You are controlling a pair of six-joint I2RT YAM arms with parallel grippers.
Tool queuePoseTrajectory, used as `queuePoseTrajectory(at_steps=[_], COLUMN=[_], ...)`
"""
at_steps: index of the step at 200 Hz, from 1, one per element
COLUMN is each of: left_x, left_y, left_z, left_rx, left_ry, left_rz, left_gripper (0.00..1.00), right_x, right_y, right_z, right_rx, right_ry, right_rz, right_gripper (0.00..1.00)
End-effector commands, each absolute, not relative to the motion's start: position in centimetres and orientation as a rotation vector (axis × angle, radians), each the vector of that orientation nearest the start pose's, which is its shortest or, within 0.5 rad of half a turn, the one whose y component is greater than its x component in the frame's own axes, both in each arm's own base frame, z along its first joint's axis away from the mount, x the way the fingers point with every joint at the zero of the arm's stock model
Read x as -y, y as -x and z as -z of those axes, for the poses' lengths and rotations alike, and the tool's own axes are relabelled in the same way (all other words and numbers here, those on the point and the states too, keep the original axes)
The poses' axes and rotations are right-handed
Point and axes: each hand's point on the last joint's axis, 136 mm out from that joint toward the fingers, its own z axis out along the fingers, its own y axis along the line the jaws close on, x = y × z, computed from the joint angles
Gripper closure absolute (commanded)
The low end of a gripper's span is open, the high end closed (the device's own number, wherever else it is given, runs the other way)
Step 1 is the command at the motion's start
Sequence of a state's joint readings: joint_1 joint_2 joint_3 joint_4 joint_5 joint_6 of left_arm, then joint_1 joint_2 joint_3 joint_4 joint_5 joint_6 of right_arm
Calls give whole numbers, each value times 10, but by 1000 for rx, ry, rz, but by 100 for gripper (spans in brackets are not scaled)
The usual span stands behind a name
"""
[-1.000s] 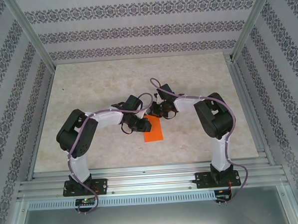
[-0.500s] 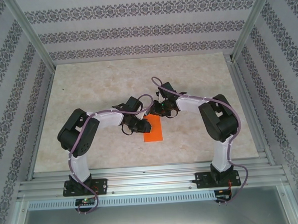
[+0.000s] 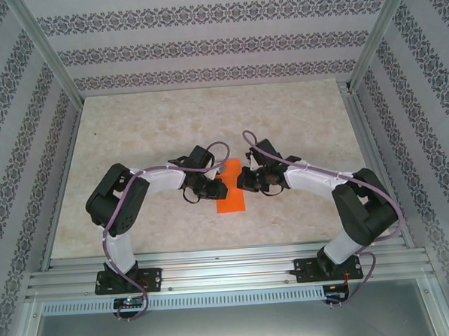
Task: Fold a paper plane with a square sheet of paper (fold left side to right side)
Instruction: Hold the square sheet of paper at the center of the table, then first fold the square sheet of paper in half at the center of the table.
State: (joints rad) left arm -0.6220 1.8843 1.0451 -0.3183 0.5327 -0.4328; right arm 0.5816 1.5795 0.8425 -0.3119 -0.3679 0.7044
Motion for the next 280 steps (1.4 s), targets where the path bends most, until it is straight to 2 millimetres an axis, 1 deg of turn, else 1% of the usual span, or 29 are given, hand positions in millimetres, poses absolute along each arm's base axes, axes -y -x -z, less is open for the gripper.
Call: queuePoseTrajectory(at_steps=[1, 24, 34, 73, 98, 140, 165, 182, 205, 226, 249, 268, 280], left_x=[284, 285, 285, 286, 289, 299, 309, 317, 323, 325, 328, 324, 318], left_y=[-257, -257, -258, -261, -263, -275, -284, -291, -300, -305, -309, -311, -310], left_z=[12, 12, 12, 10, 7, -3, -14, -22, -26, -25, -32, -38, -38], left_rx=[-2983, -2984, -2987, -2981, -2971, -2931, -2893, -2865, -2852, -2851, -2834, -2822, -2835], left_ry=[-379, -371, -366, -355, -341, -312, -301, -302, -306, -302, -302, -302, -297], left_rz=[844, 842, 839, 832, 847, 890, 938, 976, 982, 976, 987, 966, 935], left_gripper=[78, 78, 78, 79, 79, 77, 72, 70, 69, 68, 68, 68, 68], right_x=[-257, -261, -261, -259, -249, -227, -219, -218, -217, -216, -214, -213, -211], right_y=[-257, -246, -241, -233, -228, -215, -213, -214, -214, -214, -214, -214, -216], right_z=[-59, -49, -41, -19, -5, 18, 23, 25, 28, 30, 31, 31, 30], right_rx=[-2804, -2839, -2864, -2925, -2974, -3065, -3089, -3094, -3103, -3106, -3103, -3101, -3099], right_ry=[-67, -53, -51, -43, -39, 2, 30, 47, 64, 67, 63, 58, 54], right_rz=[-905, -894, -880, -813, -722, -536, -464, -441, -425, -416, -409, -404, -404], right_gripper=[93, 93, 93, 93, 93, 93, 93, 93, 93, 93, 93, 93, 93])
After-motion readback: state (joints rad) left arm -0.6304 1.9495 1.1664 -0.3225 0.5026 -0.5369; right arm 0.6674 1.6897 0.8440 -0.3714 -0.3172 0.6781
